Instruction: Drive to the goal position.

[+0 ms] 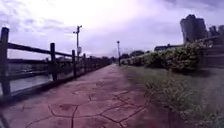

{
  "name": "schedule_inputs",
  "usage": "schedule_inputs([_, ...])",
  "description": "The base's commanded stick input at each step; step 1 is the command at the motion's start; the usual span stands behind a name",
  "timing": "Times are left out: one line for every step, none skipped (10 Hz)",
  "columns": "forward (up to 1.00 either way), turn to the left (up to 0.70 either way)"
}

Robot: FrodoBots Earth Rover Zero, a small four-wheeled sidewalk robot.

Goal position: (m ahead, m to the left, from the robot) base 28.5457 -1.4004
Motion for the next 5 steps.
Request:
schedule_inputs([1.00,0.00])
schedule_inputs([1.00,0.00])
schedule_inputs([1.00,0.00])
schedule_inputs([1.00,0.04])
schedule_inputs([1.00,0.15])
